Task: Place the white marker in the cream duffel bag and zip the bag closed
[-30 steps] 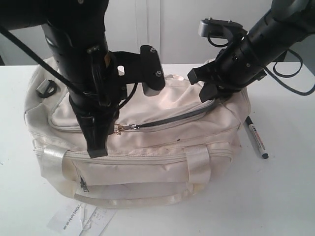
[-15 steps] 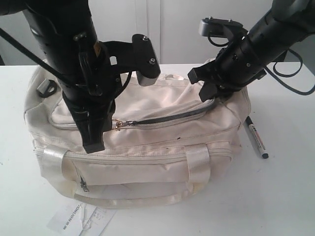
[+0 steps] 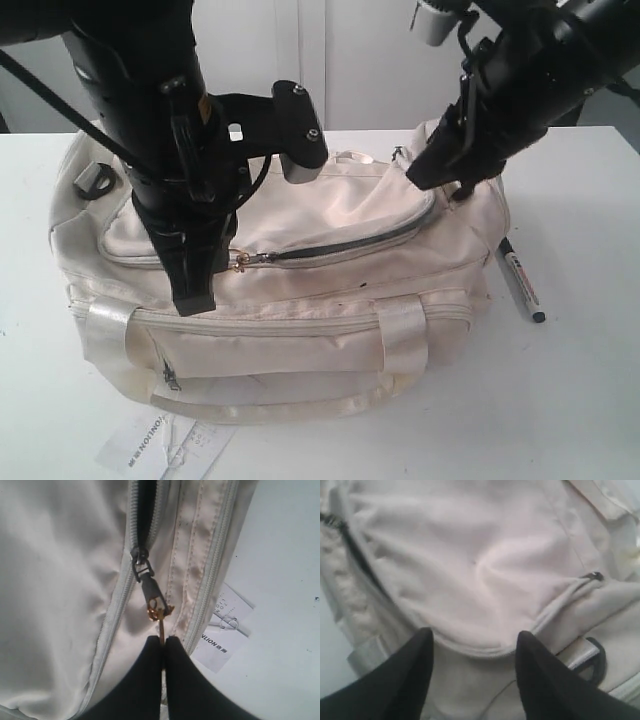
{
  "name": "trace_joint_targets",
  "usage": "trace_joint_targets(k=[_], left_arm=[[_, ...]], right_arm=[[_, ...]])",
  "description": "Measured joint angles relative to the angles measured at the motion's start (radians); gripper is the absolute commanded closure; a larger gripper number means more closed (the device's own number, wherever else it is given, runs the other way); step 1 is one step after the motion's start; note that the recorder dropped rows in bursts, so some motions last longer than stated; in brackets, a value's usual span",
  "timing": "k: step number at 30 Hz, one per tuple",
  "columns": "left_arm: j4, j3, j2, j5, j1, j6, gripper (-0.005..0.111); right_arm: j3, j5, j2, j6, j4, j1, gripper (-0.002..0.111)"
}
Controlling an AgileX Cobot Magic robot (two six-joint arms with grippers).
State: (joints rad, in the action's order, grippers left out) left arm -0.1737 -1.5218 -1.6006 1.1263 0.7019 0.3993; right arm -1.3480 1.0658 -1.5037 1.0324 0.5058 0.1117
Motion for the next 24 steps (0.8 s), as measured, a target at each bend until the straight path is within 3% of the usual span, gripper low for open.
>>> trace_joint_targets(k=[10,24], left_arm=[[0.000,0.000,0.000,0.000,0.000,0.000,0.107],[0.028,0.000,0.000,0.000,0.000,0.000,0.107]], right_arm=[[0.137,0.053,-0.007,0.741,0.340,0.000,0.059],[0.166,0.013,-0.115,0.838,0.456,0.038,0.059]])
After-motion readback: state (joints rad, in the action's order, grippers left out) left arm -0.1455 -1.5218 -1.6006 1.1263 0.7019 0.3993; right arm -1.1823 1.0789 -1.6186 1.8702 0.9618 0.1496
